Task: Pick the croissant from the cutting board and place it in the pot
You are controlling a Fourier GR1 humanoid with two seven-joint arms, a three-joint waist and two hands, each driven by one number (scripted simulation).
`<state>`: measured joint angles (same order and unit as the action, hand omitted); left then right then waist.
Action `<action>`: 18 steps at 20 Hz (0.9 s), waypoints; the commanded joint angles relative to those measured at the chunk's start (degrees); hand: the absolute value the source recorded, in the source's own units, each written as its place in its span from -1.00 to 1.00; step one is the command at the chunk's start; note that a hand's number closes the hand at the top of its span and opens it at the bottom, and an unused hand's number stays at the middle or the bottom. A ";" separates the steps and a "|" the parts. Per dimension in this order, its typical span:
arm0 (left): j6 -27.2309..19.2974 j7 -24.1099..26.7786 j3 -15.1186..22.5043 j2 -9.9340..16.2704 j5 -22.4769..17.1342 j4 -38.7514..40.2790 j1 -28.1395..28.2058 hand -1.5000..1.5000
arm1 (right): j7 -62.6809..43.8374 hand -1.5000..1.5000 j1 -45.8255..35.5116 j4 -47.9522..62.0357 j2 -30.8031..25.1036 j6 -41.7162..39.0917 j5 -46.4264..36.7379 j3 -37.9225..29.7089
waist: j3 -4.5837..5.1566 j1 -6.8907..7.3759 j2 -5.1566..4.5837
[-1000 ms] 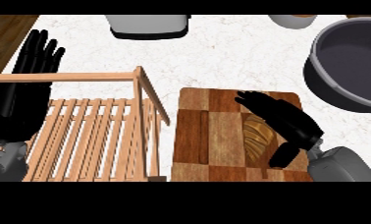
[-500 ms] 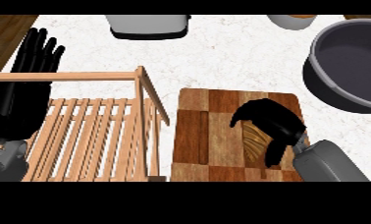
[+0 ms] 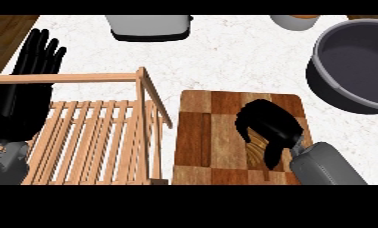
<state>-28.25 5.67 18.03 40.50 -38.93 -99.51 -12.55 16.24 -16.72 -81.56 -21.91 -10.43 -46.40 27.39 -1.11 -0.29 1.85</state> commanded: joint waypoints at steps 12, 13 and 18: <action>-1.27 -0.55 1.83 -0.29 0.08 -1.40 -2.16 0.00 | -45.45 1.00 -18.57 13.81 9.67 11.76 -10.21 -23.62 | 1.33 4.64 -4.39; -0.83 -0.49 1.58 0.07 0.16 -0.65 -2.54 0.00 | -48.57 1.00 -20.70 14.80 9.26 13.70 -11.85 -25.21 | 1.39 4.97 -4.64; -1.41 -1.37 2.65 -0.94 0.55 0.87 -4.89 0.00 | -66.17 1.00 -31.87 20.37 6.22 16.83 -22.69 -28.66 | 1.58 5.59 -4.60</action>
<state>-29.68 4.16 19.62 39.80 -39.73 -101.80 -17.54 -37.84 -40.82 -65.27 -14.17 4.17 -62.61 2.05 -0.46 4.57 -2.14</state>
